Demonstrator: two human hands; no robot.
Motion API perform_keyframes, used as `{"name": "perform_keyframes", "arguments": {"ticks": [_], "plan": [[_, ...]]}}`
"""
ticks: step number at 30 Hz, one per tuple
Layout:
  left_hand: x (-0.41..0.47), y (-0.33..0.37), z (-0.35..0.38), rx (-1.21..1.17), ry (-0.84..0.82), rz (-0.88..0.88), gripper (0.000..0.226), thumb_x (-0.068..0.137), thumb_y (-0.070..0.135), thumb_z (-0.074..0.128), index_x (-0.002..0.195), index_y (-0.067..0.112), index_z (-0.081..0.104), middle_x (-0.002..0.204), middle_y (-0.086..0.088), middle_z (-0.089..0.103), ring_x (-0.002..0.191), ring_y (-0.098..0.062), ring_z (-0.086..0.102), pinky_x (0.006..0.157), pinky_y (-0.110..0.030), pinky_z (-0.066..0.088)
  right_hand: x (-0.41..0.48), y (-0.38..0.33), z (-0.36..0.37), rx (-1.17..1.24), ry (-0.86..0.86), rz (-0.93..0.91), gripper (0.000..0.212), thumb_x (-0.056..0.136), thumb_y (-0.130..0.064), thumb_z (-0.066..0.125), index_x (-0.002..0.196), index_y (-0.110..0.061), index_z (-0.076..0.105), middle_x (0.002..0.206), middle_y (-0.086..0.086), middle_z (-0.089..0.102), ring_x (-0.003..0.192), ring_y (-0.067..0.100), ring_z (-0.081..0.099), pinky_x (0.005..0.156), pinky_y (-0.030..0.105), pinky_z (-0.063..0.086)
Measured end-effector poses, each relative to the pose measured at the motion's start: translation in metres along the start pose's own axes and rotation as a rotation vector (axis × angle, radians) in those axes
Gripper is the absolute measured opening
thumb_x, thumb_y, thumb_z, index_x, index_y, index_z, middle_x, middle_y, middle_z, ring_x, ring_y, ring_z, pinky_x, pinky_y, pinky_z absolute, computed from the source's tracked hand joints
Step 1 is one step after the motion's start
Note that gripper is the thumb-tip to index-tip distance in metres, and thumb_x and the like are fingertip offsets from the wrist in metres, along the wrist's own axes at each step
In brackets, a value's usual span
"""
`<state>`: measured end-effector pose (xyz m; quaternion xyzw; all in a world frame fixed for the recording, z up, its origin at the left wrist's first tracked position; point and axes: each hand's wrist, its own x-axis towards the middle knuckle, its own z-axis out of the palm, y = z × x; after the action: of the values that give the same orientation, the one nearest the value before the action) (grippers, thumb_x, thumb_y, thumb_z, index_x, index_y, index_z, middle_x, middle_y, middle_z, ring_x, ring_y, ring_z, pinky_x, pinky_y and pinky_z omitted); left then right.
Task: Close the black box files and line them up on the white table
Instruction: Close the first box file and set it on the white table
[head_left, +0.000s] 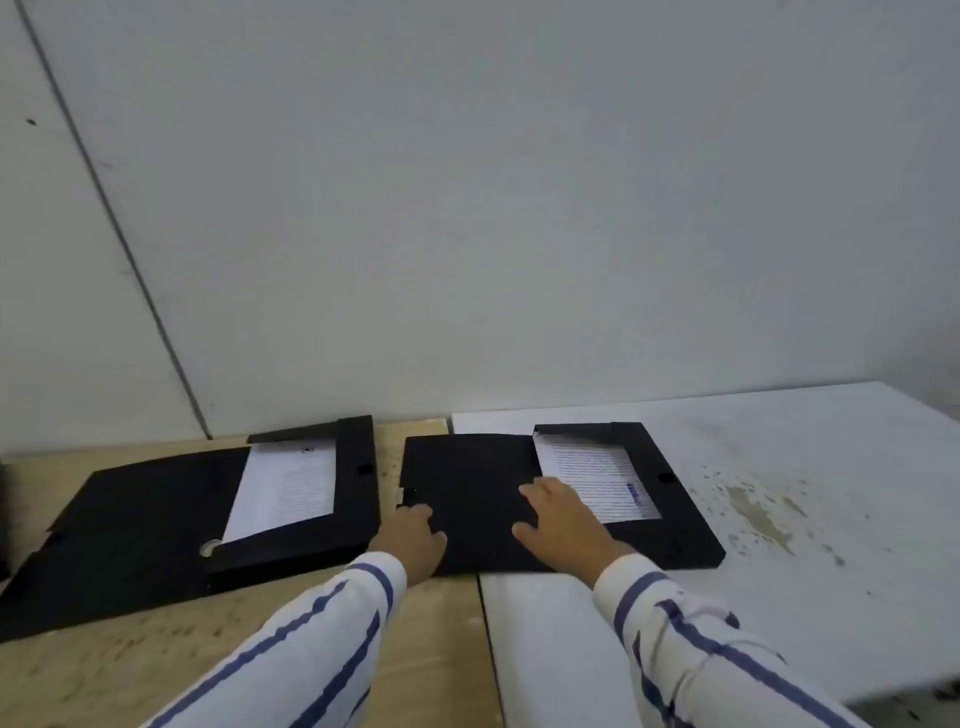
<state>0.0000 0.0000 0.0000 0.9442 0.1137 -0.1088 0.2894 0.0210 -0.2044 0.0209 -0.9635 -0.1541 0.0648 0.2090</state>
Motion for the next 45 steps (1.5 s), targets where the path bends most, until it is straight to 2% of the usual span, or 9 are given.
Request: {"name": "perform_keyframes", "arguments": {"ticks": [8,14,20,24,28,34,37,39,45], "plan": [[0.041,-0.015,0.053,-0.091,-0.013,-0.343,0.043,0.090,0.031,0.051,0.128,0.012,0.047,0.131,-0.013,0.051,0.113,-0.032,0.055,0.097,-0.040,0.048,0.022,0.082,0.057,-0.160,-0.100,0.009,0.059,0.092,-0.033,0.050,0.145,-0.018,0.027,0.150,0.005,0.031,0.138,0.023,0.029,0.116,0.037,0.025],[0.052,-0.029,0.068,-0.117,0.050,-0.532,0.051,0.086,0.030,0.052,0.134,0.014,0.041,0.138,-0.016,0.044,0.122,-0.038,0.047,0.102,-0.043,0.043,0.028,0.104,0.085,-0.260,-0.143,0.042,0.060,0.096,-0.036,0.042,0.148,-0.021,0.018,0.159,0.008,0.013,0.147,0.030,0.005,0.118,0.047,0.004],[0.061,-0.037,0.066,-0.130,0.088,-0.579,0.053,0.088,0.027,0.053,0.136,0.011,0.041,0.137,-0.018,0.045,0.124,-0.038,0.046,0.101,-0.043,0.040,0.027,0.109,0.091,-0.254,-0.120,0.035,0.056,0.096,-0.035,0.042,0.147,-0.021,0.025,0.159,0.009,0.012,0.147,0.031,0.003,0.118,0.048,0.000],[0.071,-0.047,0.056,-0.236,0.089,-0.592,0.041,0.087,0.026,0.054,0.123,0.007,0.051,0.122,-0.019,0.056,0.106,-0.037,0.057,0.085,-0.039,0.047,0.029,0.111,0.091,-0.252,-0.141,0.043,0.055,0.095,-0.037,0.042,0.146,-0.022,0.026,0.160,0.007,0.010,0.148,0.028,0.001,0.117,0.044,-0.004],[0.074,-0.048,0.046,-0.308,0.050,-0.574,0.031,0.088,0.025,0.053,0.107,0.002,0.060,0.106,-0.017,0.063,0.091,-0.032,0.060,0.075,-0.034,0.045,0.031,0.110,0.091,-0.244,-0.148,0.055,0.056,0.094,-0.036,0.043,0.146,-0.022,0.027,0.160,0.007,0.009,0.148,0.027,0.001,0.117,0.043,-0.005],[0.074,-0.031,0.009,-0.541,0.210,-0.428,0.011,0.089,0.017,0.055,0.090,0.008,0.061,0.099,-0.017,0.063,0.094,-0.035,0.060,0.090,-0.042,0.051,0.030,0.109,0.089,-0.211,-0.143,0.077,0.054,0.093,-0.034,0.045,0.144,-0.021,0.031,0.160,0.006,0.011,0.148,0.025,0.002,0.117,0.042,-0.006],[0.067,-0.006,-0.013,-0.741,0.157,-0.314,0.015,0.090,0.022,0.057,0.079,0.012,0.058,0.090,-0.010,0.062,0.080,-0.026,0.060,0.073,-0.037,0.054,0.029,0.107,0.086,-0.171,-0.129,0.087,0.052,0.093,-0.031,0.048,0.142,-0.021,0.036,0.159,0.005,0.016,0.147,0.024,0.005,0.118,0.041,-0.003],[0.059,0.014,-0.023,-0.834,0.099,-0.216,0.017,0.093,0.026,0.055,0.082,0.013,0.059,0.089,-0.006,0.061,0.078,-0.020,0.059,0.070,-0.034,0.049,0.028,0.105,0.081,-0.112,-0.107,0.101,0.050,0.093,-0.030,0.050,0.141,-0.021,0.037,0.157,0.002,0.021,0.147,0.023,0.010,0.119,0.040,0.001],[0.052,0.066,-0.016,-0.964,-0.007,-0.014,0.033,0.094,0.042,0.047,0.111,0.017,0.061,0.107,-0.005,0.069,0.103,-0.025,0.065,0.096,-0.044,0.051,0.022,0.104,0.061,0.273,0.055,0.231,0.045,0.090,-0.018,0.059,0.134,-0.012,0.047,0.142,0.006,0.046,0.132,0.022,0.041,0.109,0.030,0.034]]}}
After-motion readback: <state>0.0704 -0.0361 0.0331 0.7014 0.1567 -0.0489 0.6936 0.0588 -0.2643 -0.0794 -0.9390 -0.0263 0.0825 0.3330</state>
